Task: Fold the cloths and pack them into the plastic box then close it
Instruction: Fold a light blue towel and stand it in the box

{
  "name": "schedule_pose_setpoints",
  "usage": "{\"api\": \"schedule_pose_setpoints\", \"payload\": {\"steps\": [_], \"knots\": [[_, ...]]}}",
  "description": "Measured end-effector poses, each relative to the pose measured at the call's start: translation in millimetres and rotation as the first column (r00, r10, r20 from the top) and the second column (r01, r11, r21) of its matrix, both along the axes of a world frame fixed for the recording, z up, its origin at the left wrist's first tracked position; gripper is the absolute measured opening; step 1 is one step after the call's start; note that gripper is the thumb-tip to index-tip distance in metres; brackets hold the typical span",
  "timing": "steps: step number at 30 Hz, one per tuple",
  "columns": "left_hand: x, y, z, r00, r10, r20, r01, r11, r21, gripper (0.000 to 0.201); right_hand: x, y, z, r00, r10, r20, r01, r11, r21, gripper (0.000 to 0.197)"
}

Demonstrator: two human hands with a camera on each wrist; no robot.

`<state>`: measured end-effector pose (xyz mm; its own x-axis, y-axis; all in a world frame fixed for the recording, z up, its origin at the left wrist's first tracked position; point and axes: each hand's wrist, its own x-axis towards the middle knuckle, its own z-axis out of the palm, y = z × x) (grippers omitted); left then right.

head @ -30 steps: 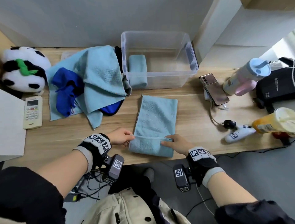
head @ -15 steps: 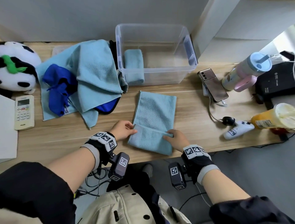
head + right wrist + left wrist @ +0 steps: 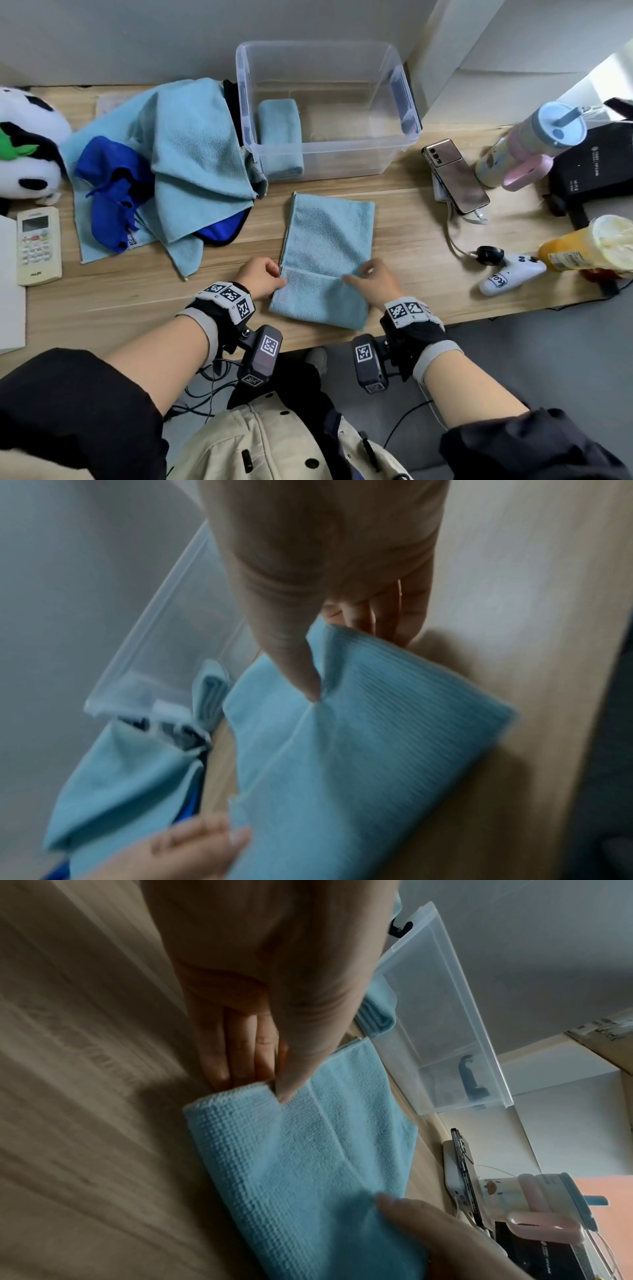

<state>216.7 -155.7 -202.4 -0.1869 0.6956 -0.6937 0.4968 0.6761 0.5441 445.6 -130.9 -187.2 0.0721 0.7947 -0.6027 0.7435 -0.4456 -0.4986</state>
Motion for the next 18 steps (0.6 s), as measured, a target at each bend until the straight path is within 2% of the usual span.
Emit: {"api": "schedule_pose_setpoints", "payload": {"steps": [2, 4, 5, 7, 9, 11, 13, 15, 18], "knots": [[-1, 1, 1, 1.000, 0.021, 0.018, -0.021, 1.000, -0.016, 0.024, 0, 13, 5, 0.993, -0.103, -0.052, 0.108, 0.990, 0.093, 0.027], [-1, 1, 2, 0.999, 0.032, 0.024, -0.032, 0.999, -0.023, 0.025, -1, 24, 8, 0.990, -0.102, -0.099, 0.119, 0.975, 0.186, 0.014], [-1, 2, 2, 0.999, 0.033, 0.024, -0.032, 0.999, -0.027, 0.025, -4, 29, 8, 0.983, -0.080, -0.164, 0.108, 0.979, 0.173, 0.010], [-1, 3, 3, 0.999, 0.029, 0.023, -0.028, 0.999, -0.041, 0.024, -11, 37, 5, 0.945, -0.054, -0.323, 0.063, 0.998, 0.018, 0.012], [-1, 4, 3, 0.999, 0.030, 0.032, -0.028, 0.998, -0.048, 0.025, -15, 44, -2, 0.913, -0.115, -0.392, 0.086, 0.992, -0.091, 0.022], [-3, 5, 3, 0.998, 0.044, 0.050, -0.041, 0.997, -0.060, 0.025, -15, 53, -6, 0.868, -0.243, -0.433, 0.244, 0.968, -0.053, 0.029], [-5, 7, 2, 0.997, 0.050, 0.061, -0.045, 0.995, -0.084, 0.025, -19, 61, -2, 0.845, -0.279, -0.456, 0.320, 0.947, 0.011, 0.031], [-7, 9, 1, 0.996, 0.054, 0.077, -0.046, 0.993, -0.111, 0.026, -31, 68, 6, 0.846, -0.230, -0.481, 0.256, 0.967, -0.011, 0.025], [-7, 11, 2, 0.992, 0.058, 0.114, -0.042, 0.990, -0.137, 0.028, -61, 79, 16, 0.875, -0.070, -0.479, 0.005, 0.991, -0.135, 0.014]]}}
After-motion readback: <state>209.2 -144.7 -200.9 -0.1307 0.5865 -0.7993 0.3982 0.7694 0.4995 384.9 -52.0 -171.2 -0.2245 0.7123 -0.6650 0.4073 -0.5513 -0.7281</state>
